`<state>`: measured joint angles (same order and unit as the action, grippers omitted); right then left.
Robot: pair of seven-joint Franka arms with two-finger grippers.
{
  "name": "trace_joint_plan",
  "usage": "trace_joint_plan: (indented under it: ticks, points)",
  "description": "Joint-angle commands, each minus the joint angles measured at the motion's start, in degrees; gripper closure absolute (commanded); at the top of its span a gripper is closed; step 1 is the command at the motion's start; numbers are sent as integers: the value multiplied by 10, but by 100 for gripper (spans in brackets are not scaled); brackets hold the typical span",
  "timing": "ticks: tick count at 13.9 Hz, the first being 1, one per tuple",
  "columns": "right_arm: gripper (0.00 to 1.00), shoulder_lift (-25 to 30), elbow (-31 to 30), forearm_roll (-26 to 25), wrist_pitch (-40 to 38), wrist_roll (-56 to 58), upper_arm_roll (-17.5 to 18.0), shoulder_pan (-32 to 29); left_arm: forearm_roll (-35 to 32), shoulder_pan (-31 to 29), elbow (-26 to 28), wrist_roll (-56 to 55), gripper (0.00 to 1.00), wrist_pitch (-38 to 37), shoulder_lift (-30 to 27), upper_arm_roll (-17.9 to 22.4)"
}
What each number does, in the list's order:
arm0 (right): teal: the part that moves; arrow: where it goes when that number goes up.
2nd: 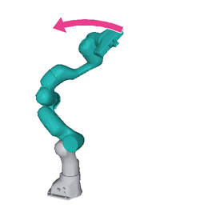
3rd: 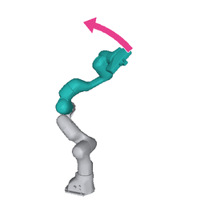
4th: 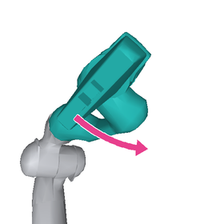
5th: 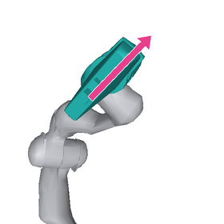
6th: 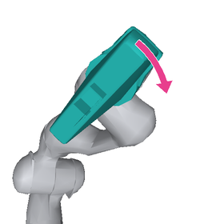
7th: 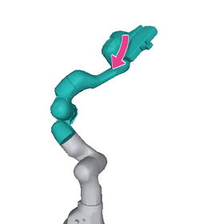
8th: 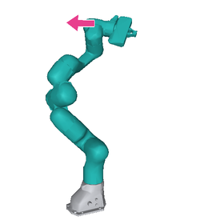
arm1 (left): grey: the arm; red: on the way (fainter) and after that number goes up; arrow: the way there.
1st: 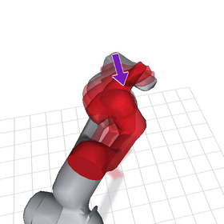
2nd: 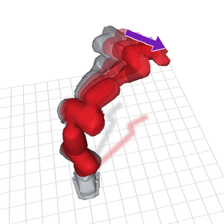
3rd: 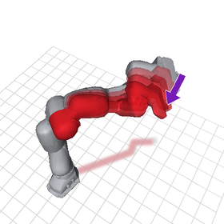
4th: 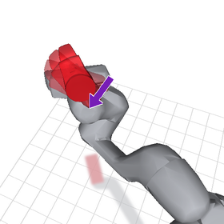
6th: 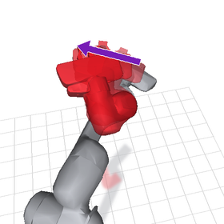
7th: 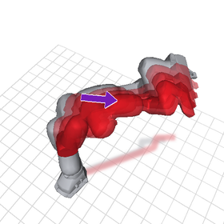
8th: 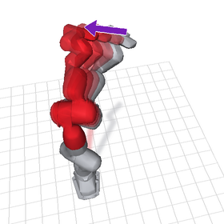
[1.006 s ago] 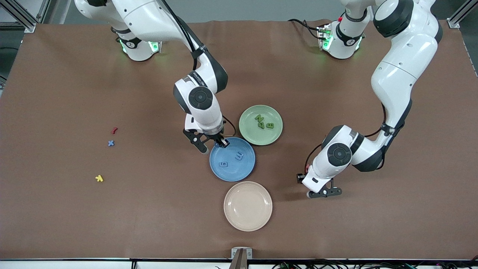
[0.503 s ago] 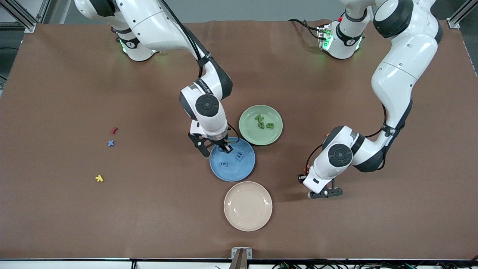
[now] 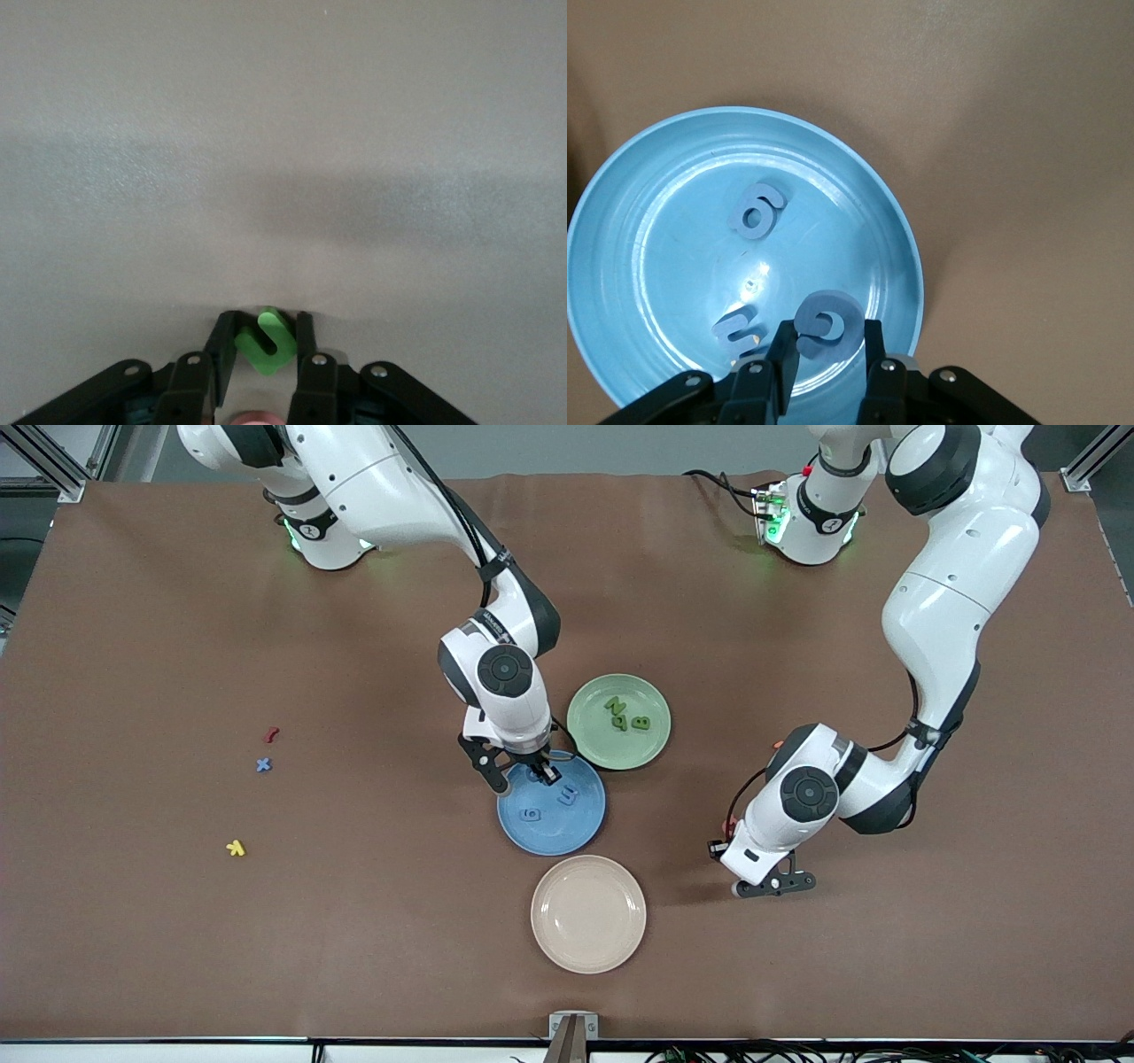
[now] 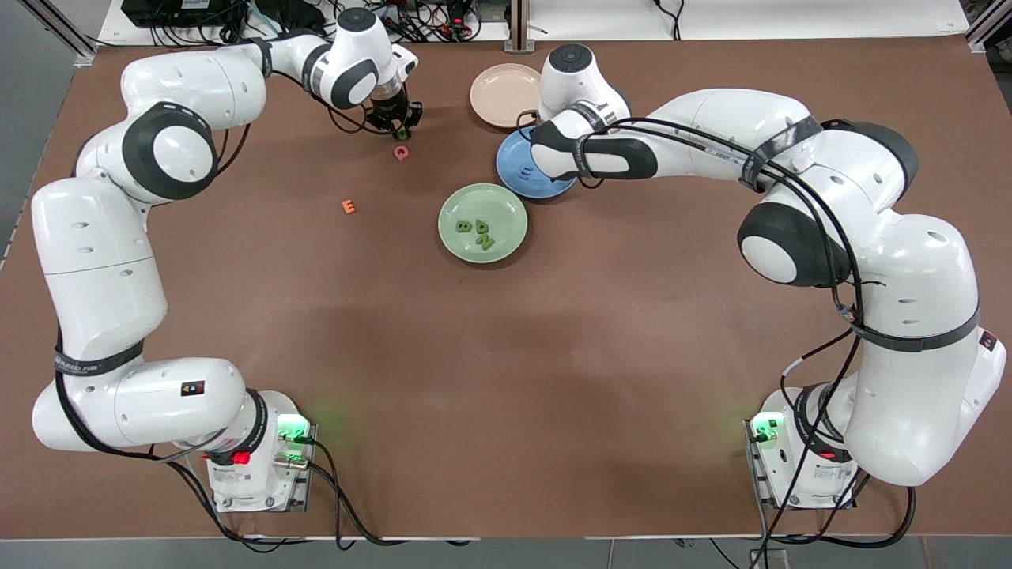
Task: Sort letters by color into matching plates
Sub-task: 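Drop G on the blue plate while the left gripper places U on green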
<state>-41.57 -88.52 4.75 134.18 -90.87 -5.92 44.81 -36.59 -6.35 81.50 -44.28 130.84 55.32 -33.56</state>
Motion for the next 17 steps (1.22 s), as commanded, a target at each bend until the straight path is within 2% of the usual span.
trace_joint_plan:
  ticks: [1,2,6,8,11,13,17]
  points:
    - [66,-12,20,2,-3,-9,-3,2,27,1,-1,2,73,-32,-26,-2]
    - [1,-18,25,2,-3,-11,-2,2,39,1,-1,0,73,-55,-33,-18]
    - [0,-19,29,-3,-4,-8,-3,2,48,-4,16,-90,73,-171,-51,-105]
    - [0,-17,30,-6,-5,3,-4,1,48,-2,35,-132,73,-204,-61,-143]
    - [0,-9,14,-5,-21,50,-5,-6,43,1,86,-201,73,-210,-62,-192]
    - [0,7,-10,-6,-28,71,-8,-7,39,6,113,-229,73,-209,-61,-210]
    - [0,89,-104,-6,-33,179,-11,-30,36,14,162,-276,73,-201,-61,-231]
